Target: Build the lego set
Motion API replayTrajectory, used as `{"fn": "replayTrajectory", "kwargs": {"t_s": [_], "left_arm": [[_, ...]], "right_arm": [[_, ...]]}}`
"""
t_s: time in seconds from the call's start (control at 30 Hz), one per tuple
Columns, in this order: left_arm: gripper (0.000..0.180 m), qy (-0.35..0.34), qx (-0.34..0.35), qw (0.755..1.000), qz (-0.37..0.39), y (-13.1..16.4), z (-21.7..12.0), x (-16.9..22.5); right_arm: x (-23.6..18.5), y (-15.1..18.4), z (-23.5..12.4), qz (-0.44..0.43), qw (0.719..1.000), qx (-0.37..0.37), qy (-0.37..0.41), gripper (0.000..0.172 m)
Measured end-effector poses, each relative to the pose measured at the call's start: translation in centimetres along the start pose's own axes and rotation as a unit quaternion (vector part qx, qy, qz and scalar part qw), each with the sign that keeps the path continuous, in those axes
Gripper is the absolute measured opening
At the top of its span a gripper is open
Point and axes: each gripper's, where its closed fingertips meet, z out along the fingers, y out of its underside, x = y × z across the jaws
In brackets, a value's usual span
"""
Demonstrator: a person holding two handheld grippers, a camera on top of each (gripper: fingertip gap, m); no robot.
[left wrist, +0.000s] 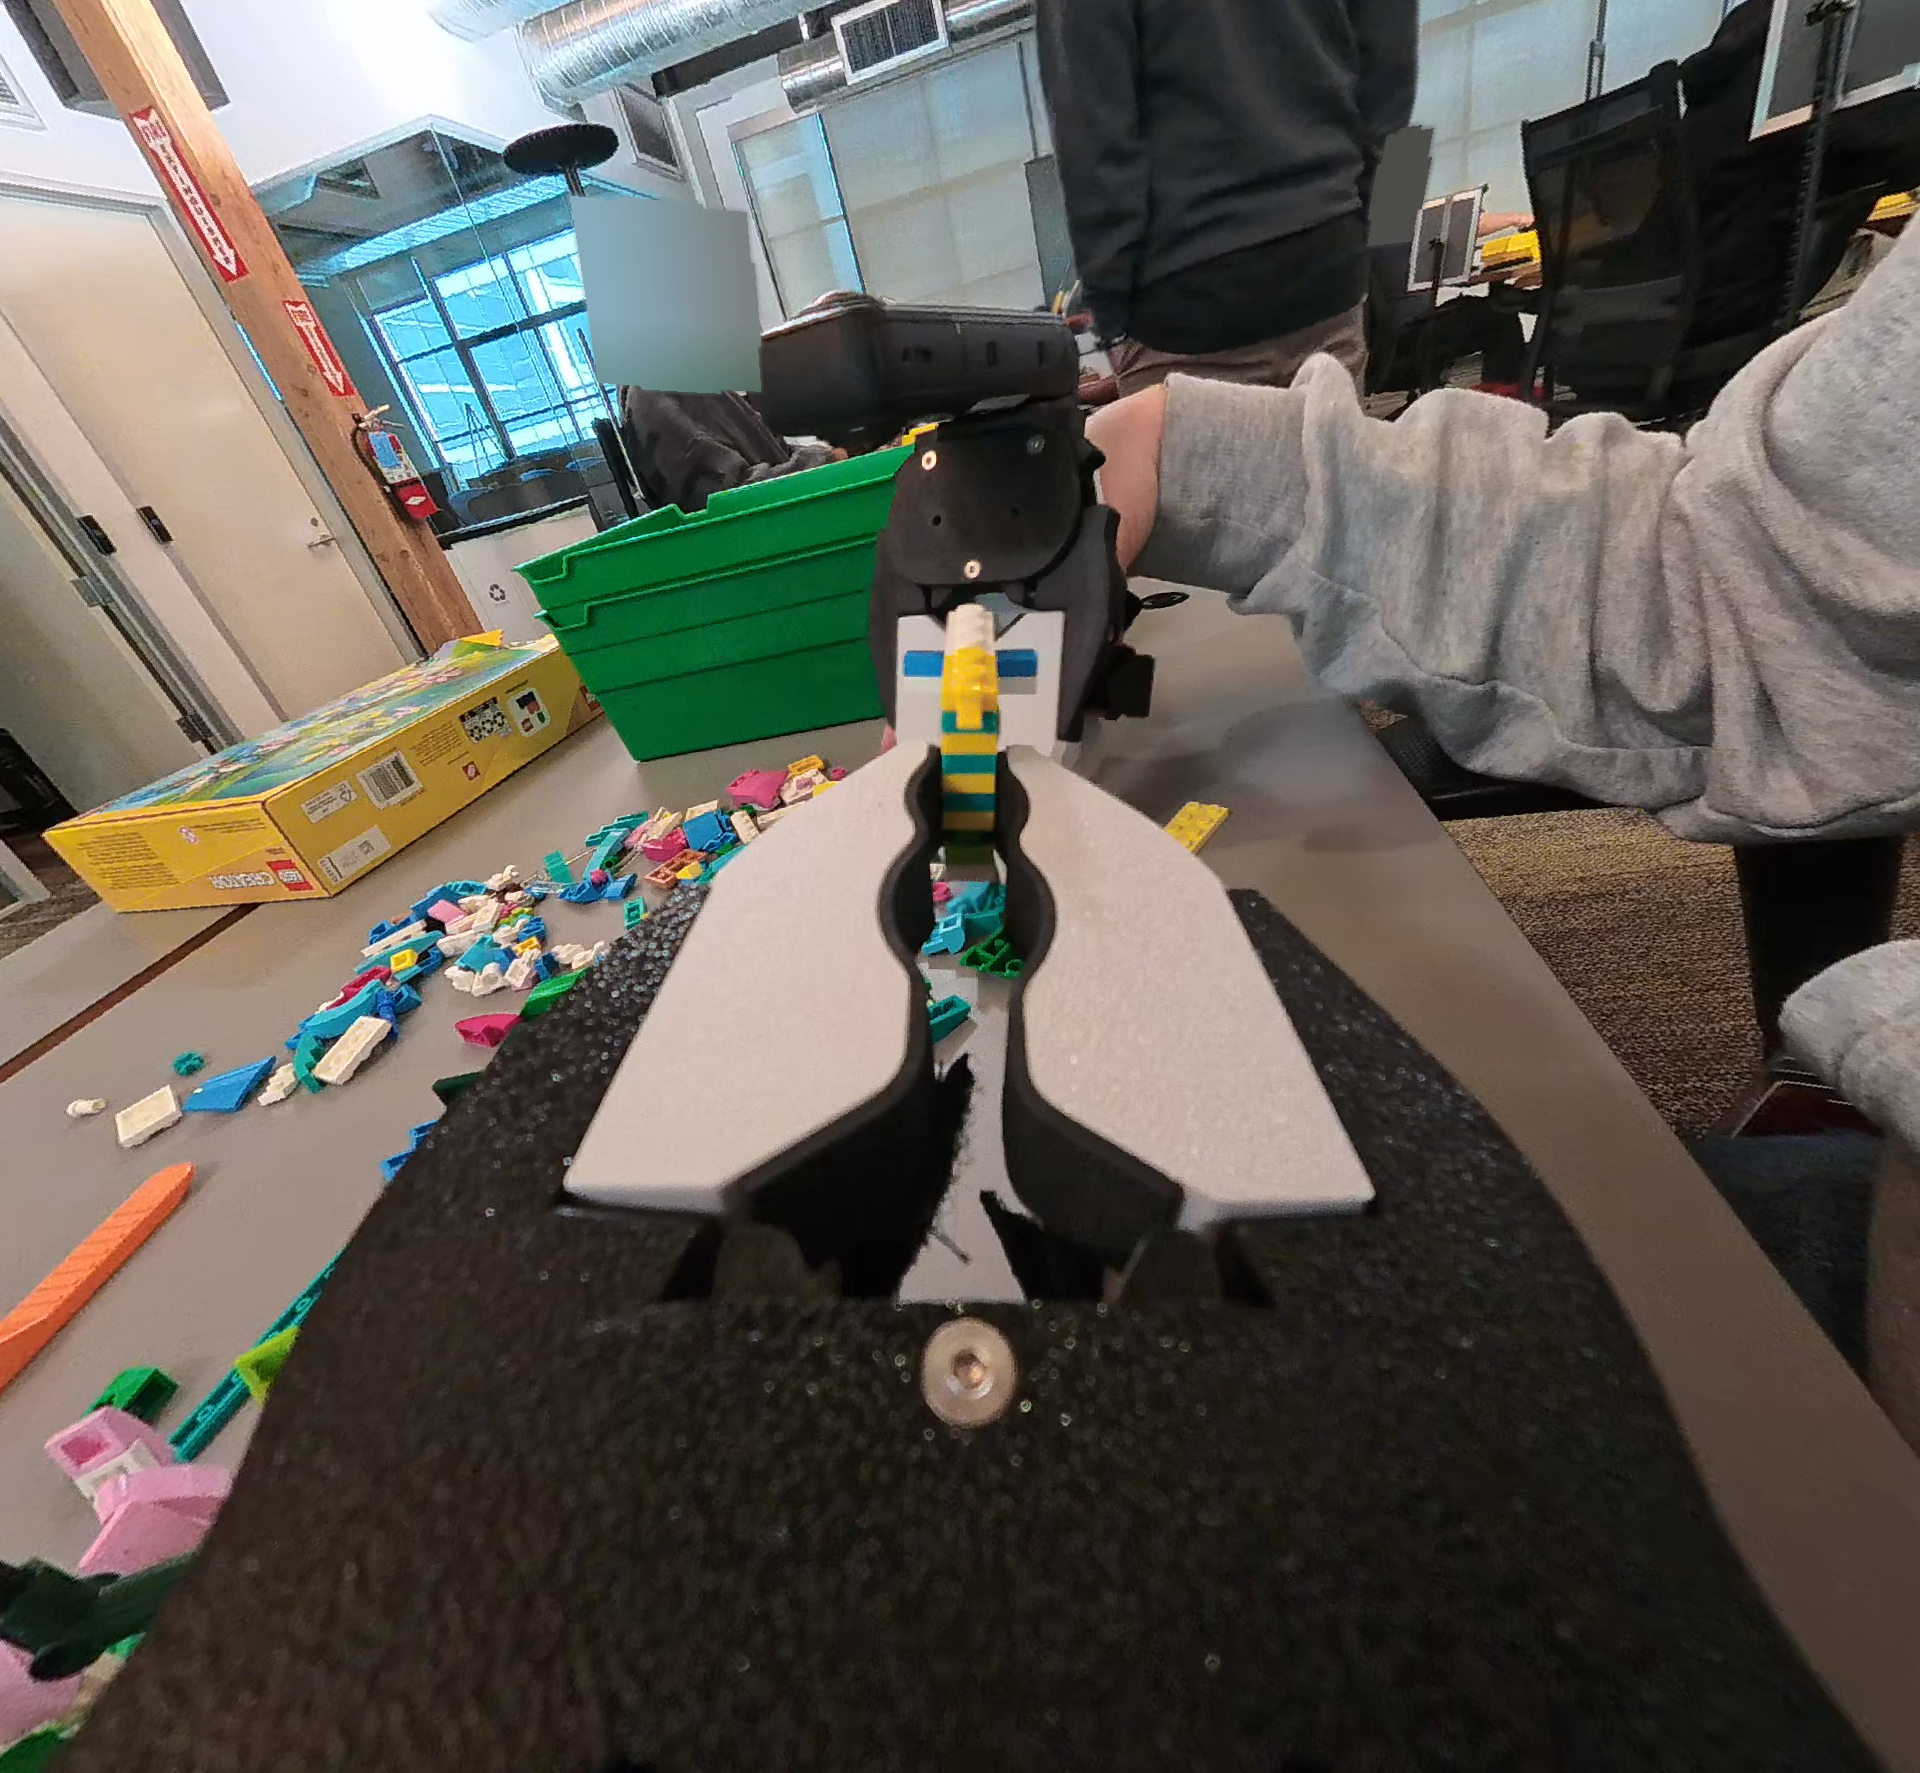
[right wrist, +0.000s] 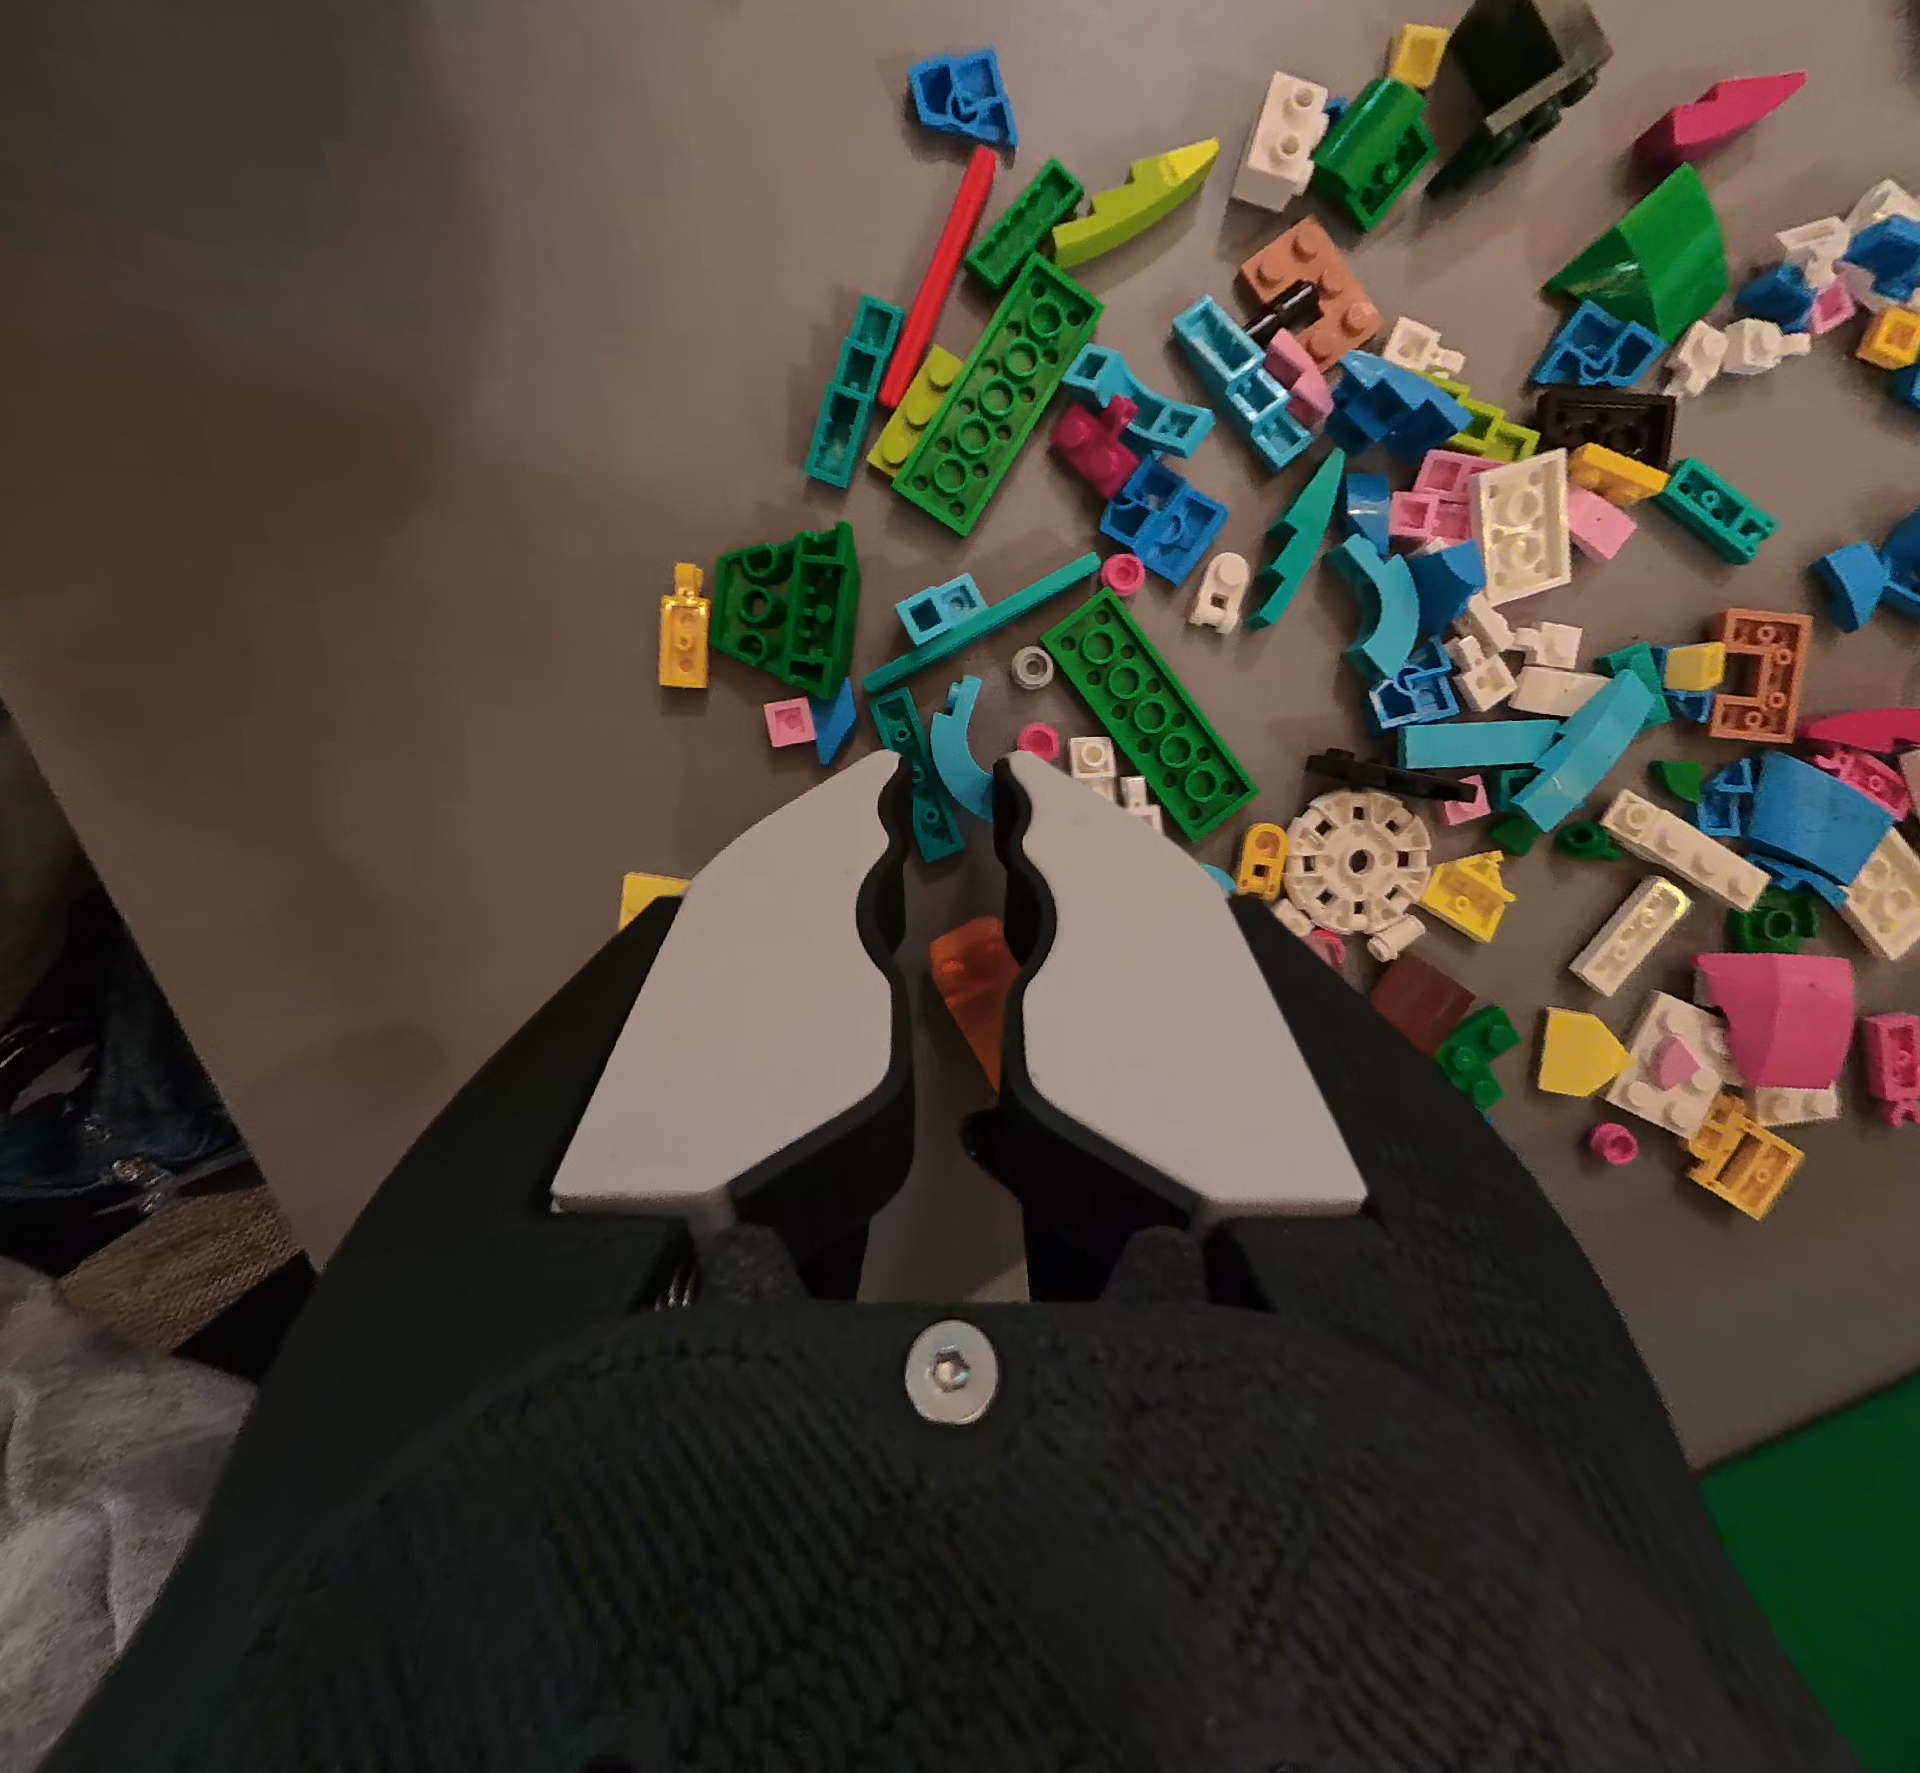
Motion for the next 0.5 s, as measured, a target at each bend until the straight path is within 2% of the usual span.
{"fn": "replayTrajectory", "kwargs": {"t_s": [0.3, 0.5], "left_arm": [[0.008, 0.0, 0.0, 1.0, 0.0, 0.0, -0.1, 0.2], [0.008, -0.001, 0.001, 1.0, -0.002, 0.0, -0.1, 0.3]], "right_arm": [[0.7, 0.9, -1.2, 0.012, 1.0, -0.002, 0.02, 0.015], [1.8, 1.7, -3.6, 0.036, 0.997, 0.011, 0.064, 0.016]]}}
